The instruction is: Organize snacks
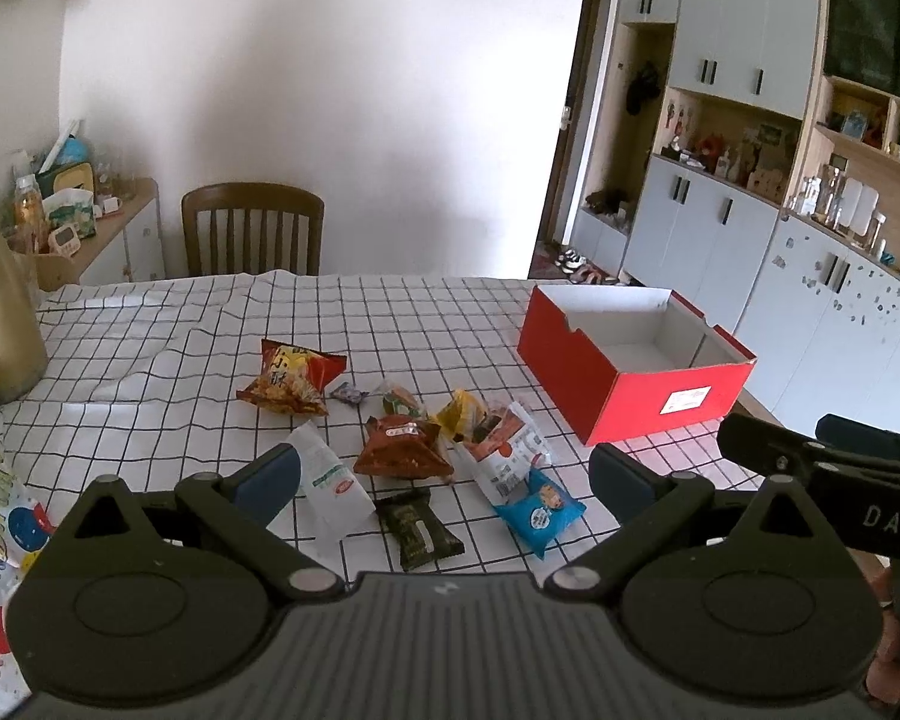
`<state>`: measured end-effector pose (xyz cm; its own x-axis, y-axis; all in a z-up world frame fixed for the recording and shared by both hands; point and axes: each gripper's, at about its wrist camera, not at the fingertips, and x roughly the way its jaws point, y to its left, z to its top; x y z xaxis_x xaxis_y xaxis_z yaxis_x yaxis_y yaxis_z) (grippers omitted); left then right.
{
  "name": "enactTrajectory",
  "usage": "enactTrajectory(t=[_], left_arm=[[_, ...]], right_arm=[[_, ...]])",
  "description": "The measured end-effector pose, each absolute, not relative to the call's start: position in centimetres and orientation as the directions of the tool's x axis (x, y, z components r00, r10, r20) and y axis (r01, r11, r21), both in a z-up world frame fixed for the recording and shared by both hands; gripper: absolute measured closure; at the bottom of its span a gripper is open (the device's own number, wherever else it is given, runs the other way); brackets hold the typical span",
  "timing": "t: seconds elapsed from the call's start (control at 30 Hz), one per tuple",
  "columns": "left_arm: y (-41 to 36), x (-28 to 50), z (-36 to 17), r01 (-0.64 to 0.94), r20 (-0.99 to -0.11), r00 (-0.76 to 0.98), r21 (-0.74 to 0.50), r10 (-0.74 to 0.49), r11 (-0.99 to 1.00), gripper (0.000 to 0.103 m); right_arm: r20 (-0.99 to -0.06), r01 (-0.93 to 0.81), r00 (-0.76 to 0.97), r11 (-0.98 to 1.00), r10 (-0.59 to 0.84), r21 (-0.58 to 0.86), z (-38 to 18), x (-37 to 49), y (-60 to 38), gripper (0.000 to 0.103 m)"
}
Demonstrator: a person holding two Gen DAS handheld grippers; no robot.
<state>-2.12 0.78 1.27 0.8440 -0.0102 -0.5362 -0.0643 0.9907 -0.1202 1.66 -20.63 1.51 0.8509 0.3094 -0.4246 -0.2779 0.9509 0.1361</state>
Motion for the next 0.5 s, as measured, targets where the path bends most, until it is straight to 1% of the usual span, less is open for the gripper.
enactTrajectory(t=[0.5], left_arm=[[0.74, -1.96, 1.44, -0.033, -0.537, 0.843, -0.128, -0.041, 0.991, 0.0]], right_arm=[[-0.43, -0.258, 0.854, 0.956, 0.294, 0.141, 1.59, 1.53, -20.74, 0.0]])
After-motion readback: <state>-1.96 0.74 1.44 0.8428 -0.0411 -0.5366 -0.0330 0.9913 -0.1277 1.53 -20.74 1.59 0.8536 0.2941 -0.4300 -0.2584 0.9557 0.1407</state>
